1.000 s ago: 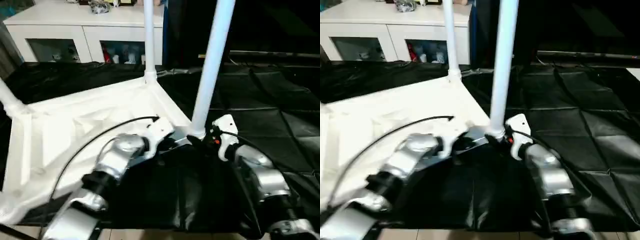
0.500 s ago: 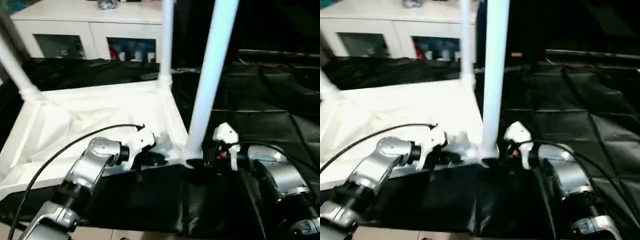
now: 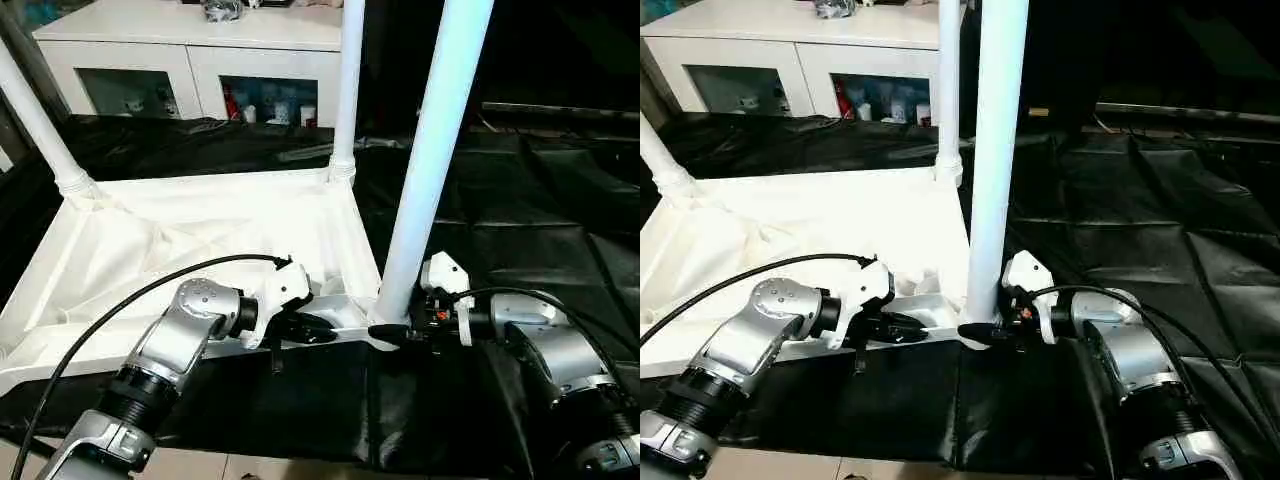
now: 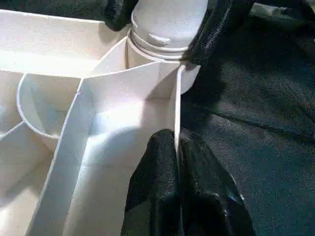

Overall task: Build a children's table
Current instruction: Rotate leg to tighten

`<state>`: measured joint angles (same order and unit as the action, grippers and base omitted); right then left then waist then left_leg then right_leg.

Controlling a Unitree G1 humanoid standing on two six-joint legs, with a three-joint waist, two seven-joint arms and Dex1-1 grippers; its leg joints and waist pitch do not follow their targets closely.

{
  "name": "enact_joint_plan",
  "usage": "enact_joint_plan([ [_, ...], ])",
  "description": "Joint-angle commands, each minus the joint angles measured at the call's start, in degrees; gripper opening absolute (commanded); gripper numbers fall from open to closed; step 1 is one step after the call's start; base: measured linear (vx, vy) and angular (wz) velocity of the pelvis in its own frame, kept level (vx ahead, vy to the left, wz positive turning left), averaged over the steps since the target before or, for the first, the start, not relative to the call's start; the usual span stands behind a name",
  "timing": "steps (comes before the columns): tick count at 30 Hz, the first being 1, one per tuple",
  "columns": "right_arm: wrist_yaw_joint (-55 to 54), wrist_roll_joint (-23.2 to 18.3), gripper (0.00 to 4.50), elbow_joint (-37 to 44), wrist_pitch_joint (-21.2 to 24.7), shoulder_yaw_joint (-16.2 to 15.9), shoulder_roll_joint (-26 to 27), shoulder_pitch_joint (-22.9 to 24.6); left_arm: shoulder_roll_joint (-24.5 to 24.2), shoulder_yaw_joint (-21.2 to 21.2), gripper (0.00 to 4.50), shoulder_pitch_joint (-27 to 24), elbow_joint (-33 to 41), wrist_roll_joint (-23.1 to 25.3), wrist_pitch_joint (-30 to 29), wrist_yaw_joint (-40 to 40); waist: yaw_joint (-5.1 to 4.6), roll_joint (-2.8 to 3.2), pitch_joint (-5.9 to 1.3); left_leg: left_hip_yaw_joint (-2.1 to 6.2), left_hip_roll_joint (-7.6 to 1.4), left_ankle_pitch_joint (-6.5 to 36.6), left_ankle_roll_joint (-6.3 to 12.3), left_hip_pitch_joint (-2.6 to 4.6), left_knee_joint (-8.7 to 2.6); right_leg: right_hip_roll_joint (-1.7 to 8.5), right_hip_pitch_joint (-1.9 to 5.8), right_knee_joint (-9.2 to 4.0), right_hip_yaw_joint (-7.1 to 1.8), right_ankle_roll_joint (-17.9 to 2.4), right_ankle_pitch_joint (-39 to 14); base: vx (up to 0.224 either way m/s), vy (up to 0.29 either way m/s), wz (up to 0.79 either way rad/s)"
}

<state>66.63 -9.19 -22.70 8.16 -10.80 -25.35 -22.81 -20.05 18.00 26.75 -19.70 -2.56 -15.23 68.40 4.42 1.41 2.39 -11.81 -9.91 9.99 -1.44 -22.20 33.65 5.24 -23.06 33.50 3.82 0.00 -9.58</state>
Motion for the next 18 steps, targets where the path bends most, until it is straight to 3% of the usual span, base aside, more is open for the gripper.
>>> enact_joint_plan([
  [1,-0.4,-0.44,3.07,0.44,-0.22,-0.16,0.13,0.19,0.58,0.45,0.0,0.2,2.86,-2.26,-0.05,1.25,-0.15,-0.72,-3.46,1.62,-3.65,12.77,3.23,1.42,-3.93,3.52,2.39,-3.41,-2.51,-13.54,-12.83,0.0,0.0,0.0],
  [2,-0.65,-0.69,2.87,0.5,-0.02,0.11,0.42,0.41,0.75,0.41,0.0,0.21,2.69,-2.19,-0.01,0.98,-0.13,-0.73,-3.46,1.62,-3.64,12.69,3.33,1.42,-3.91,3.51,2.39,-3.42,-2.51,-13.57,-12.86,0.0,0.0,0.0],
  [7,-8.69,0.27,2.72,-1.83,1.04,2.14,3.77,0.61,4.15,-1.04,0.0,2.04,-2.17,0.6,0.91,-7.69,-0.42,-0.76,-3.28,1.64,-3.5,13.53,2.74,1.47,-3.98,3.48,2.13,-3.81,-2.55,-13.13,-14.94,0.0,0.0,0.0],
  [10,-18.66,0.94,2.71,-4.17,1.87,4.77,8.21,0.76,8.3,-2.1,0.0,4.8,-7.61,3.01,1.53,-16.76,-0.67,-0.8,-3.3,1.81,-3.45,15.53,1.25,1.84,-4.07,3.57,1.98,-4.21,-2.52,-12.06,-18.1,0.0,0.0,0.0],
  [11,-20.8,1.0,2.71,-4.4,2.16,5.32,9.2,0.88,9.15,-2.3,0.0,5.42,-8.72,3.45,1.44,-18.63,-0.94,-0.99,-3.27,1.93,-3.34,15.61,1.0,1.53,-4.16,3.64,2.26,-4.18,-2.49,-11.63,-18.57,0.0,0.0,0.0],
  [14,-32.0,1.88,2.7,-5.47,3.31,7.94,13.56,0.95,12.89,-3.09,0.0,8.51,-13.21,4.85,1.04,-26.27,-1.16,-0.98,-3.22,1.91,-3.15,16.28,0.63,1.68,-4.14,3.67,1.98,-4.64,-2.48,-10.42,-21.0,0.0,0.0,0.0],
  [15,-34.18,2.07,2.7,-5.65,3.48,8.48,14.37,0.92,13.61,-3.29,0.0,9.11,-14.01,4.96,0.78,-27.67,-1.17,-0.63,-3.28,2.03,-3.14,16.28,0.44,1.64,-4.18,3.73,2.04,-4.64,-2.45,-10.09,-21.38,0.0,0.0,0.0],
  [18,-41.73,2.2,2.7,-5.88,4.47,10.71,17.81,1.0,16.29,-3.95,0.0,11.29,-16.91,5.85,0.85,-33.03,-1.28,-0.89,-3.29,1.9,-3.05,16.68,0.59,1.7,-4.13,3.63,1.92,-4.91,-2.44,-9.71,-21.34,0.0,0.0,0.0],
])
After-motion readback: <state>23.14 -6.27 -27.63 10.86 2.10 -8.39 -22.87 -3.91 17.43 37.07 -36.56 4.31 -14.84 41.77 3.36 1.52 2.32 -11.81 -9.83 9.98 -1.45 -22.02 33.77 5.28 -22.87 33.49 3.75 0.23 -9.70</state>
